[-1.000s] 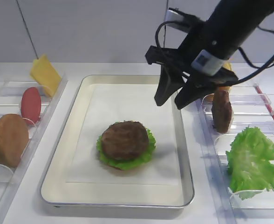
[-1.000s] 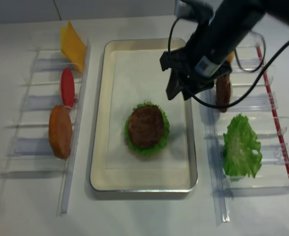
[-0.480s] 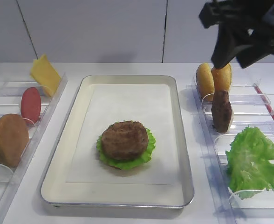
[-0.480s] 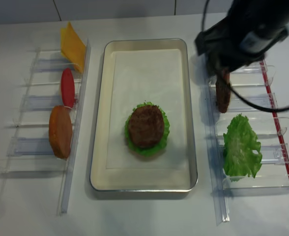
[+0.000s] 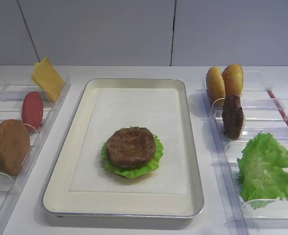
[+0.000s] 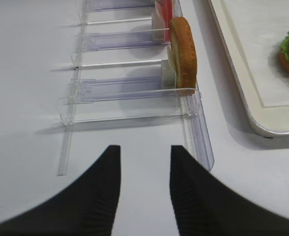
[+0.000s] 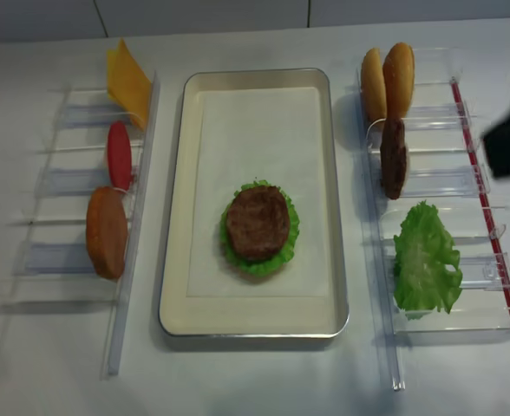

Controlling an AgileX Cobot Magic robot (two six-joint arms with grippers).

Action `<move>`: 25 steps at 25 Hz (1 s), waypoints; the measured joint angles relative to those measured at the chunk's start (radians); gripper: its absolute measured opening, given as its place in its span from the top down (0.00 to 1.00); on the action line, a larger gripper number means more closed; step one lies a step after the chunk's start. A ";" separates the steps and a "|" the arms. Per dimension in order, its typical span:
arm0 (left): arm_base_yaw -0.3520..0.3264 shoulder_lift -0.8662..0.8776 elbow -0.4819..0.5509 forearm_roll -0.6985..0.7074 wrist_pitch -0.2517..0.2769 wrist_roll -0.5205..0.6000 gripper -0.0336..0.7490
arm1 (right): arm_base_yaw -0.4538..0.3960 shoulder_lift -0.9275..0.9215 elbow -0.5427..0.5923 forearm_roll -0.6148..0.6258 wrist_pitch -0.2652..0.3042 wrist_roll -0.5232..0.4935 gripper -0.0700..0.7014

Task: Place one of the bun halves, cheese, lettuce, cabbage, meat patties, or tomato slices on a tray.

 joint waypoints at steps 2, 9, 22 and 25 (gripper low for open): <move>0.000 0.000 0.000 0.000 0.000 0.000 0.66 | 0.000 -0.087 0.058 -0.011 0.002 -0.017 0.44; 0.000 0.000 0.000 0.000 0.000 0.000 0.66 | 0.000 -0.374 0.270 -0.031 0.011 -0.052 0.44; 0.000 0.000 0.000 0.000 0.000 0.000 0.66 | -0.207 -0.791 0.518 -0.005 -0.003 -0.144 0.46; 0.000 0.000 0.000 0.000 0.000 0.000 0.66 | -0.278 -0.854 0.565 0.016 -0.031 -0.185 0.47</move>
